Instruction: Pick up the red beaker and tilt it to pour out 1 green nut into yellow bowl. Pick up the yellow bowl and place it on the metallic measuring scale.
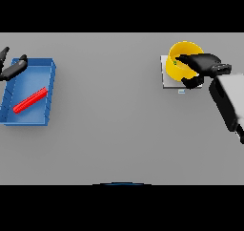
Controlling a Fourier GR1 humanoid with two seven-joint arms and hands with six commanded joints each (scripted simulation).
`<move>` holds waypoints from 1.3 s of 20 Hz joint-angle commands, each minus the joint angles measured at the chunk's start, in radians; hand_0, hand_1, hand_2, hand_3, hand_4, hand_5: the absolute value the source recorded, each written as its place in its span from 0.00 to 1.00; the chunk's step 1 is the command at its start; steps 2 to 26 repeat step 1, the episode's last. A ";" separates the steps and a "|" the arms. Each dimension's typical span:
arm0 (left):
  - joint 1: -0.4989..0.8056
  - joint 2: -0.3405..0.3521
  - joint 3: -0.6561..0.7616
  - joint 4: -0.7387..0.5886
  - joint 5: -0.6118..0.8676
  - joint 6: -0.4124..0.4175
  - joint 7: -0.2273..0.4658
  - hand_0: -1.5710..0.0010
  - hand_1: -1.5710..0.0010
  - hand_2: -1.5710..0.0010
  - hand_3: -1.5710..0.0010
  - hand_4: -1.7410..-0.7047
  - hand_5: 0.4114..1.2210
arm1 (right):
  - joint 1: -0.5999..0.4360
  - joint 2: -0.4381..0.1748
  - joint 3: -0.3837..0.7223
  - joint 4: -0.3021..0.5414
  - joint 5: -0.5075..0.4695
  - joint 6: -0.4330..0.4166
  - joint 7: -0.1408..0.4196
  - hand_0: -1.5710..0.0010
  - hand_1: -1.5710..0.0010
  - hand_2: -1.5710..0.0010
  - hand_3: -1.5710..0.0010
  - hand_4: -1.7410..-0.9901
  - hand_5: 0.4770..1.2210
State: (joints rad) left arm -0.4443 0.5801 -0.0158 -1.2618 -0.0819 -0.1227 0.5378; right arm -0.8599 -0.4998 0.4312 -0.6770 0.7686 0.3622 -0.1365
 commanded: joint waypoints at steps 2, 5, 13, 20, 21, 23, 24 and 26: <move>-0.014 0.001 0.004 0.014 0.000 0.000 0.000 1.00 1.00 1.00 1.00 0.88 0.43 | 0.012 -0.002 -0.003 -0.010 -0.005 -0.002 0.000 0.96 0.96 0.97 0.97 0.47 0.41; -0.014 0.001 0.004 0.014 0.000 0.000 0.000 1.00 1.00 1.00 1.00 0.88 0.43 | 0.012 -0.002 -0.003 -0.010 -0.005 -0.002 0.000 0.96 0.96 0.97 0.97 0.47 0.41; -0.014 0.001 0.004 0.014 0.000 0.000 0.000 1.00 1.00 1.00 1.00 0.88 0.43 | 0.012 -0.002 -0.003 -0.010 -0.005 -0.002 0.000 0.96 0.96 0.97 0.97 0.47 0.41; -0.014 0.001 0.004 0.014 0.000 0.000 0.000 1.00 1.00 1.00 1.00 0.88 0.43 | 0.012 -0.002 -0.003 -0.010 -0.005 -0.002 0.000 0.96 0.96 0.97 0.97 0.47 0.41; -0.014 0.001 0.004 0.014 0.000 0.000 0.000 1.00 1.00 1.00 1.00 0.88 0.43 | 0.012 -0.002 -0.003 -0.010 -0.005 -0.002 0.000 0.96 0.96 0.97 0.97 0.47 0.41; -0.014 0.001 0.004 0.014 0.000 0.000 0.000 1.00 1.00 1.00 1.00 0.88 0.43 | 0.012 -0.002 -0.003 -0.010 -0.005 -0.002 0.000 0.96 0.96 0.97 0.97 0.47 0.41; -0.014 0.001 0.004 0.014 0.000 0.000 0.000 1.00 1.00 1.00 1.00 0.88 0.43 | 0.012 -0.002 -0.003 -0.010 -0.005 -0.002 0.000 0.96 0.96 0.97 0.97 0.47 0.41; -0.014 0.001 0.004 0.014 0.000 0.000 0.000 1.00 1.00 1.00 1.00 0.88 0.43 | 0.012 -0.002 -0.003 -0.010 -0.005 -0.002 0.000 0.96 0.96 0.97 0.97 0.47 0.41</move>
